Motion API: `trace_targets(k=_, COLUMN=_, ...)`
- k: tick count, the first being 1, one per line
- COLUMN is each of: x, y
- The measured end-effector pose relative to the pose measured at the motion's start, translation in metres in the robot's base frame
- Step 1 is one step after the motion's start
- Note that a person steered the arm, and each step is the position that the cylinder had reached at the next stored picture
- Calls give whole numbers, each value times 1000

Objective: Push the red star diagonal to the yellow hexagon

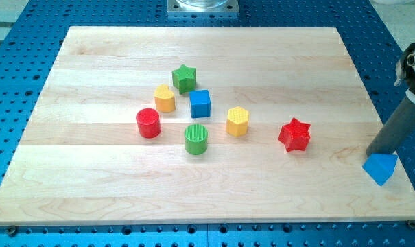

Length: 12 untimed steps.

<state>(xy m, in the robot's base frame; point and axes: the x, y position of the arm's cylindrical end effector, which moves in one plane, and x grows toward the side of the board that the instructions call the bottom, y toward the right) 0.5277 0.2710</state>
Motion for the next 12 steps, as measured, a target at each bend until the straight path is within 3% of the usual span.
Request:
trace_targets(k=2, x=-79, y=-19)
trace_targets(k=3, x=-122, y=-83)
trace_targets(k=4, x=-96, y=-153)
trace_targets(k=5, x=-29, y=-150)
trace_targets(k=7, x=-31, y=-76)
trace_targets(k=9, x=-46, y=-53)
trace_targets(k=10, x=16, y=-49)
trace_targets(k=12, x=11, y=-50)
